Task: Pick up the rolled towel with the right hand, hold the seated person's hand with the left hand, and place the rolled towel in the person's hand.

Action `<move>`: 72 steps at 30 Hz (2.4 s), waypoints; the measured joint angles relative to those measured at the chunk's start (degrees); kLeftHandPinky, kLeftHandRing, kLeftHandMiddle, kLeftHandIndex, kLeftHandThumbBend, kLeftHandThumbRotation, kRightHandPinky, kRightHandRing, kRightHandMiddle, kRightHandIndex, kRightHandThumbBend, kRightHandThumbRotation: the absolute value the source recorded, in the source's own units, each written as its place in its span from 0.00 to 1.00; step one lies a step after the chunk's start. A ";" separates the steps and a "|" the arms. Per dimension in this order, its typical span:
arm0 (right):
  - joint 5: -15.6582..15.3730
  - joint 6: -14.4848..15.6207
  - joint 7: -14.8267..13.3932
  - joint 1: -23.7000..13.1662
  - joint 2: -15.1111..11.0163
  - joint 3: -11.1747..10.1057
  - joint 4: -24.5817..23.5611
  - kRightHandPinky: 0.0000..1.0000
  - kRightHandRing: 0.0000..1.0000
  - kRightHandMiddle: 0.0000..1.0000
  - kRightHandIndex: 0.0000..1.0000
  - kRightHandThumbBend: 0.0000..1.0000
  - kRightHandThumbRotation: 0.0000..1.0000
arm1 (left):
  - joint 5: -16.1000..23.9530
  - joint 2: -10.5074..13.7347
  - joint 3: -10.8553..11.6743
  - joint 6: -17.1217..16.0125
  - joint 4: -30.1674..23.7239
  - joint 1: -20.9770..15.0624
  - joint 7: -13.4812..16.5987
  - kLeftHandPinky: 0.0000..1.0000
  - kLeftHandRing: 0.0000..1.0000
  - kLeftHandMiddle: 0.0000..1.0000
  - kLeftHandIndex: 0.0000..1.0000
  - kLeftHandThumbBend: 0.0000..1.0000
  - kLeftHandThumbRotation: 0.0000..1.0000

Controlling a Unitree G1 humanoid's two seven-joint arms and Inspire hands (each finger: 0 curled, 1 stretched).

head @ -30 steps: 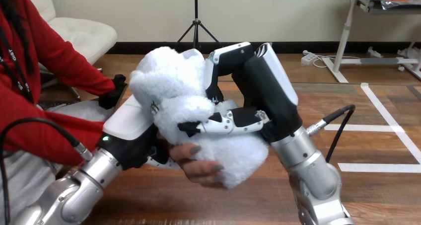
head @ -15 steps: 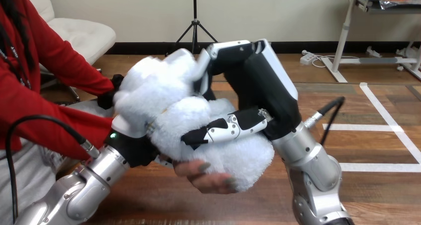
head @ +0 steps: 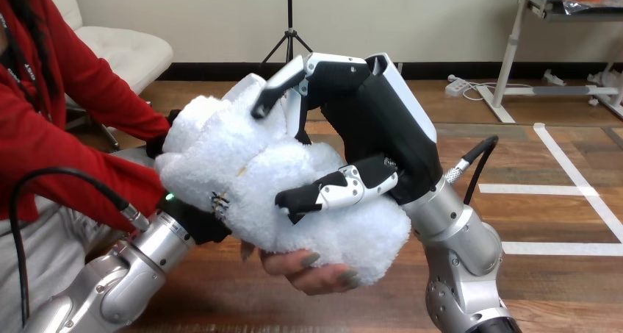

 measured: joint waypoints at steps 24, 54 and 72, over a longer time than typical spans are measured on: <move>3.28 4.65 5.60 0.09 -0.32 -2.42 -3.72 0.32 0.36 0.44 0.56 0.85 0.30 | -1.59 -0.32 0.00 1.13 -4.42 0.22 -1.36 0.62 0.71 0.76 0.85 1.00 0.35; 3.46 6.40 7.77 1.16 -1.10 -4.95 -6.91 0.45 0.49 0.55 0.65 0.95 0.33 | -4.97 -0.14 1.65 3.55 -10.72 5.07 -6.40 0.75 0.80 0.84 0.90 1.00 0.52; -4.97 3.16 1.23 1.17 -2.14 -7.91 -6.87 0.68 0.76 0.79 0.84 1.00 0.51 | -6.00 0.21 3.87 6.29 -15.86 8.75 -9.16 0.94 0.94 0.95 0.97 1.00 0.57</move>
